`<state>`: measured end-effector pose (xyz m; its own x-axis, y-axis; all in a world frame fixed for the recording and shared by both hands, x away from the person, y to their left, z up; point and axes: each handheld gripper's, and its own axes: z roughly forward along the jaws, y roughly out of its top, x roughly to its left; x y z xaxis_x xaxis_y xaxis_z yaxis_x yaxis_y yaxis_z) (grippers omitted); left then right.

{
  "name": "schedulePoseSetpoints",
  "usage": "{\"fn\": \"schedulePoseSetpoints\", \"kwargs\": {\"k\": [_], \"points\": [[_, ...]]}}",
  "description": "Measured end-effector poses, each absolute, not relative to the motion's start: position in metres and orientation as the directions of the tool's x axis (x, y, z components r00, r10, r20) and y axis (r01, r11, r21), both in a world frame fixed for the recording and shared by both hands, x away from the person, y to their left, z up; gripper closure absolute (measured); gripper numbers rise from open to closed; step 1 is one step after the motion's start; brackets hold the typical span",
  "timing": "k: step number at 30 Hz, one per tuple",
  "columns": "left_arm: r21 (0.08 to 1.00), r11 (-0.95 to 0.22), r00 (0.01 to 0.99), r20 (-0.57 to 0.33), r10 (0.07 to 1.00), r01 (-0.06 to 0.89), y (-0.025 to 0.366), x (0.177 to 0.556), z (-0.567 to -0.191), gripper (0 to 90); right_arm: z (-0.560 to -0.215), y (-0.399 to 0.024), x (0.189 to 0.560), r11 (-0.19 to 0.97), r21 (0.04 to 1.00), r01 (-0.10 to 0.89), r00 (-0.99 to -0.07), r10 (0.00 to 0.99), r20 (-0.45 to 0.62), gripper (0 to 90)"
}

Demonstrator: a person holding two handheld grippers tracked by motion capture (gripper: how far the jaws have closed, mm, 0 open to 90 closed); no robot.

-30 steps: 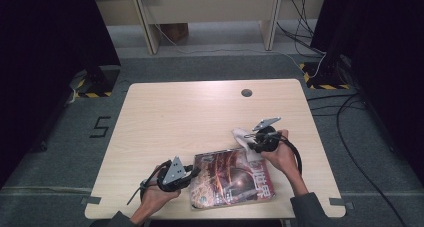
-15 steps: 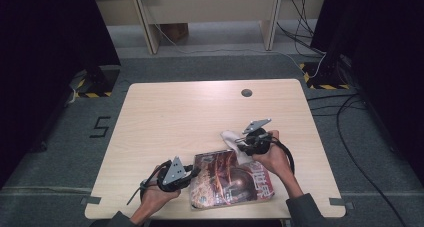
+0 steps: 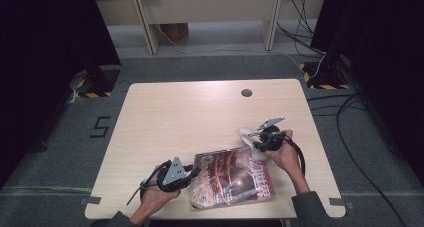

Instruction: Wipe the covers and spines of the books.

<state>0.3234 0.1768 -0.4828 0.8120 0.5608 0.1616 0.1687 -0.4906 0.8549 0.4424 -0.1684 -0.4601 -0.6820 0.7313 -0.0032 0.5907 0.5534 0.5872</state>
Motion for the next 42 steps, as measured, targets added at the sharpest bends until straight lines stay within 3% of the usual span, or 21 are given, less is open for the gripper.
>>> {"fn": "schedulePoseSetpoints", "kwargs": {"k": [20, 32, 42], "points": [[0.864, -0.483, 0.813, 0.174, 0.556, 0.145, 0.177, 0.322, -0.479, 76.7, -0.470, -0.196, 0.451, 0.494, 0.569, 0.658, -0.611, 0.791, 0.020, 79.0], [0.867, -0.480, 0.809, 0.185, 0.558, 0.133, 0.177, 0.323, -0.478, 77.9, -0.461, -0.179, 0.445, 0.511, 0.604, 0.612, -0.682, 0.728, 0.074, 79.5], [0.866, -0.483, 0.811, 0.187, 0.554, 0.131, 0.177, 0.323, -0.477, 78.2, -0.471, -0.195, 0.452, 0.507, 0.562, 0.654, -0.617, 0.787, 0.006, 79.5]]}}
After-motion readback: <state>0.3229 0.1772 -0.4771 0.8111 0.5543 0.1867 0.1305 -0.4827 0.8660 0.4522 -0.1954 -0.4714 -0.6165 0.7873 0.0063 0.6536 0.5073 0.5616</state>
